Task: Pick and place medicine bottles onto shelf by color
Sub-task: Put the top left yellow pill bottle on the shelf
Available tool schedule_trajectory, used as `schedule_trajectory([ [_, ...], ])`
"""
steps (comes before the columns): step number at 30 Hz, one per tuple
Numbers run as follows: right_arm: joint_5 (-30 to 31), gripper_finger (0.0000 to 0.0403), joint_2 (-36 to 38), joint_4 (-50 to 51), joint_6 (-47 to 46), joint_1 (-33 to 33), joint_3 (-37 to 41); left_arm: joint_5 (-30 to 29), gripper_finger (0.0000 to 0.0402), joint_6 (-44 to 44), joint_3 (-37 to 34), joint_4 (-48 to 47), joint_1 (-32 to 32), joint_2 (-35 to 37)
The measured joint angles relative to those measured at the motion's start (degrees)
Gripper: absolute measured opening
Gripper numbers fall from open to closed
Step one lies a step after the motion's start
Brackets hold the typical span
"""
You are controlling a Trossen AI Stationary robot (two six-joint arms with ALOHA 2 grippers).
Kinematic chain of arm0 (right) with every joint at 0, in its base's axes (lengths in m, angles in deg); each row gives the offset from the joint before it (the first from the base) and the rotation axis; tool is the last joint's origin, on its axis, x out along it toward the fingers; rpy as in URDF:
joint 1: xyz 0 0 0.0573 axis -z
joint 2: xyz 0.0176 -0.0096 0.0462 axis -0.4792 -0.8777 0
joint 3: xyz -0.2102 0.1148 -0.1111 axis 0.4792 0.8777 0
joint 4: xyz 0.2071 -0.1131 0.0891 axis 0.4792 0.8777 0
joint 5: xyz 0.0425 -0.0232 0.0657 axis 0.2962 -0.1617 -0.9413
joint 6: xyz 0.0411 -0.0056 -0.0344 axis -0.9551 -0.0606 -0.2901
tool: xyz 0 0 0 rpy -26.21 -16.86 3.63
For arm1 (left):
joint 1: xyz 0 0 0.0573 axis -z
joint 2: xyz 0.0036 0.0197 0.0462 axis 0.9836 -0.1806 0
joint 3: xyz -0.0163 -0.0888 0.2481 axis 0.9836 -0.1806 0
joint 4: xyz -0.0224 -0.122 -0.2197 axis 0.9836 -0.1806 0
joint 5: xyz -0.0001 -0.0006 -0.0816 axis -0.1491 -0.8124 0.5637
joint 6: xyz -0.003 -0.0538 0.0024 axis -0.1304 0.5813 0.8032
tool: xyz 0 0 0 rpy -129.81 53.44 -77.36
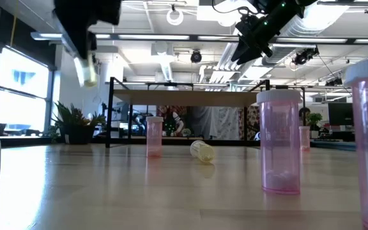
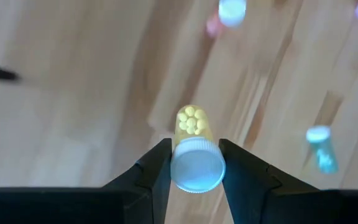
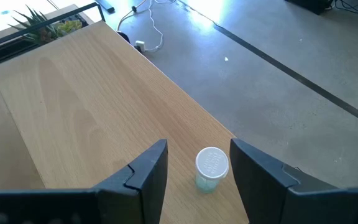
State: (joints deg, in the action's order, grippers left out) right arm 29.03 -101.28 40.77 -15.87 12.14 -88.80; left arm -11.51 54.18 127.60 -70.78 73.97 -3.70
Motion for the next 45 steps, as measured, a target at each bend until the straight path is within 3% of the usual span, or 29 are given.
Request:
schedule_trajectory([
  [9, -0.02, 0.0165, 0.02, -0.01, 0.00, 0.00, 0.00, -6.85, 0.0113, -9.46, 12.03, -0.46, -11.24, 0.02],
  [18, -0.02, 0.0165, 0.02, -0.01, -0.15, 0.00, 0.00, -13.21, 0.0113, -19.33, 18.64, 0.19, -23.80, -0.02],
  [26, 0.28, 0.0165, 0.01, -0.04, -0.19, 0.00, 0.00, -12.77, 0.0113, -29.51, 23.03, 5.61, -34.45, -1.43],
  [33, 5.96, 0.0165, 0.02, -0.39, -0.20, 0.00, -0.01, -8.66, 0.0113, -35.50, 29.25, 5.55, -42.42, -7.47],
  [45, 6.21, 0.0165, 0.00, -0.28, -2.99, 0.07, 0.00, -4.48, 0.0113, -40.64, 40.83, -2.18, -45.12, -19.81],
])
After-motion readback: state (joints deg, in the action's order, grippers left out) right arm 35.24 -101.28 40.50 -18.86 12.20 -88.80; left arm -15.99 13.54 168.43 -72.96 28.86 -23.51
